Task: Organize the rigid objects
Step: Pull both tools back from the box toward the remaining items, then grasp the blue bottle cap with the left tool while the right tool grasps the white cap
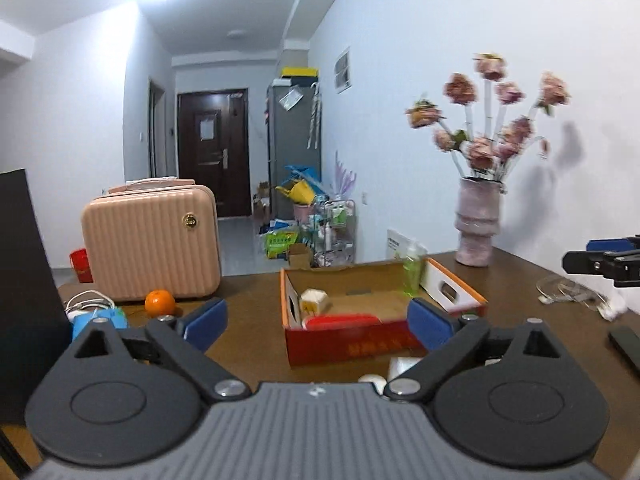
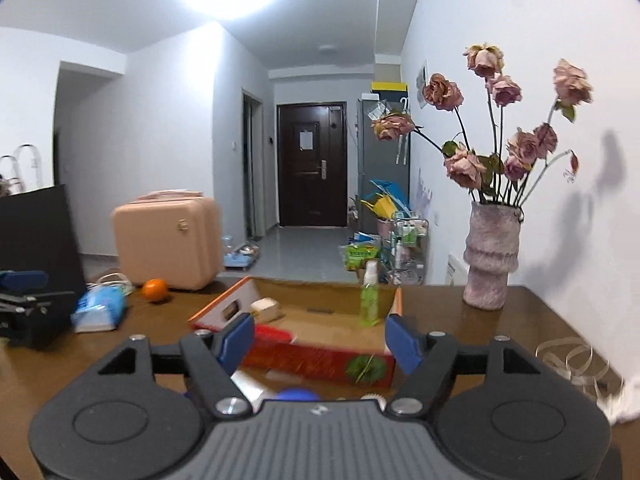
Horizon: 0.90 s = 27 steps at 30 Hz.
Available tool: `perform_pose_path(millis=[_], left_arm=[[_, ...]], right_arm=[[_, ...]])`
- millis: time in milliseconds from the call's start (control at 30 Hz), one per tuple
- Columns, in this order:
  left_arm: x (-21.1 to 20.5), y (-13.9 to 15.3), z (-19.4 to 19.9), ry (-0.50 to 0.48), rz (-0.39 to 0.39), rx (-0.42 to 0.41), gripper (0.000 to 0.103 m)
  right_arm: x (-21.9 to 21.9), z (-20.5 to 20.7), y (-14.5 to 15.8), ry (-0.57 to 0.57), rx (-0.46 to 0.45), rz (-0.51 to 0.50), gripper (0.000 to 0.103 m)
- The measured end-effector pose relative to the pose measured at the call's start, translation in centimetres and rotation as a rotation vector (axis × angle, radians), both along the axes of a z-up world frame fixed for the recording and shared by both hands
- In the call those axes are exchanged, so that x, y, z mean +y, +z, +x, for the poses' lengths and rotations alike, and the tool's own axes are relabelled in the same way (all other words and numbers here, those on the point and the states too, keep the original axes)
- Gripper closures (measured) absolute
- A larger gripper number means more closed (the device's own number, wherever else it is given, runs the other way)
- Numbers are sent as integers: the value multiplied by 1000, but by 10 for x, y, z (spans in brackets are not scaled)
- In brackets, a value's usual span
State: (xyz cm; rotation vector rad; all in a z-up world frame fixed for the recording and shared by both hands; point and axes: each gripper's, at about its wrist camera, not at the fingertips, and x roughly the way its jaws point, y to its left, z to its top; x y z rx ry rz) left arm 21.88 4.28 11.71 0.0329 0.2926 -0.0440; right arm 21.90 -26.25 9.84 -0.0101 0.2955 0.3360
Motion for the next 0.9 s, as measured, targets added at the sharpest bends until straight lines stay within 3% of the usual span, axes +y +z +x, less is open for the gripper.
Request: perform_pose_path(millis=[233,400,533,667,900], left_arm=[[-20,-45,-105,-18,16,-25,2],[-23,-77,-159,-34,0,31,2],[-23,-86,-156,-38,17,66,2],[-21,-95,-139,-2,-18,98,2],[-18,-114,-88,-4,-20,166,3]], right_arm=[[10,-101,-53,28,8,-3,27],[14,-126,-88,67,98,-24,27],[16,-116,-96,40,110,-27,27],[24,-101,-108,44,136,-37,28],[47,-36,-125,61,215,-79,32]])
